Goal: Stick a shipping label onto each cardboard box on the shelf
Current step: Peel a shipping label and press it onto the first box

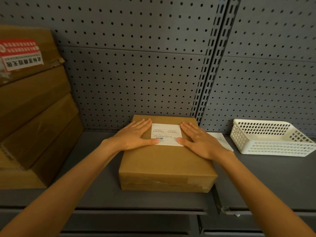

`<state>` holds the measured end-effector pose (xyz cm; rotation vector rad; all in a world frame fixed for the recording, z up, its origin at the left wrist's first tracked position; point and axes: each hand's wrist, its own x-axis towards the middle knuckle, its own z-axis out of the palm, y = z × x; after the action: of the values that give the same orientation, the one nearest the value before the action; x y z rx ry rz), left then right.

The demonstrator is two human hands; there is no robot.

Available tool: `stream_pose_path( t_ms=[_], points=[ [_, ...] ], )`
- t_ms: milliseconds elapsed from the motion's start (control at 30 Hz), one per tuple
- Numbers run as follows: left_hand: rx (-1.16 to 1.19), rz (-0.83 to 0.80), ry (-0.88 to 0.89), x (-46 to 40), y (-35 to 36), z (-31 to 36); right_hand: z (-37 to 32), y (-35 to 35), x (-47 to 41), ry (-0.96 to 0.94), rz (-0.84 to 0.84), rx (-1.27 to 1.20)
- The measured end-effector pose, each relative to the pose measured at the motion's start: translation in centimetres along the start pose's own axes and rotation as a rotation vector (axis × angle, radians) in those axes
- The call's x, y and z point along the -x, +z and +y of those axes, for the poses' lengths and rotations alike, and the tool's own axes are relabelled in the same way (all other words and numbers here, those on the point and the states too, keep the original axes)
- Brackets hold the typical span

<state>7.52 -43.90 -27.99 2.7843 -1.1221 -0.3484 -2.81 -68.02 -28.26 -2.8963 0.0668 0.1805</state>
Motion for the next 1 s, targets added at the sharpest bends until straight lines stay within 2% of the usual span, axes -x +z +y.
stream_pose_path(
  t_ms=[167, 300, 433, 533, 600, 733, 1000],
  points=[
    [0.078, -0.02, 0.032, 0.1, -0.1, -1.1, -0.1, 0.2, 0.1, 0.003, 0.021, -0.082],
    [0.235, 0.022, 0.017, 0.5, 0.0, -0.7, -0.1, 0.2, 0.4, 0.008, 0.077, -0.215],
    [0.551, 0.215, -0.149, 1.6, 0.9, 0.1, -0.1, 0.5, 0.7, 0.037, 0.171, -0.435],
    [0.896, 0.318, -0.336, 3.2, 1.5, 1.0, -0.2, 0.7, 2.3, 0.166, 0.22, -0.73],
    [1.172, 0.271, -0.452, 4.5, 2.1, 1.5, -0.1, 1.1, 3.8, 0.285, 0.206, -0.981],
    [1.437, 0.176, -0.526, 6.5, 3.4, 2.0, 0.7, 2.7, 5.6, 0.401, 0.082, -1.35],
    [1.64, 0.199, -0.559, 8.7, 4.7, 2.8, 0.2, 3.6, 7.1, 0.404, 0.012, -1.554]
  ],
)
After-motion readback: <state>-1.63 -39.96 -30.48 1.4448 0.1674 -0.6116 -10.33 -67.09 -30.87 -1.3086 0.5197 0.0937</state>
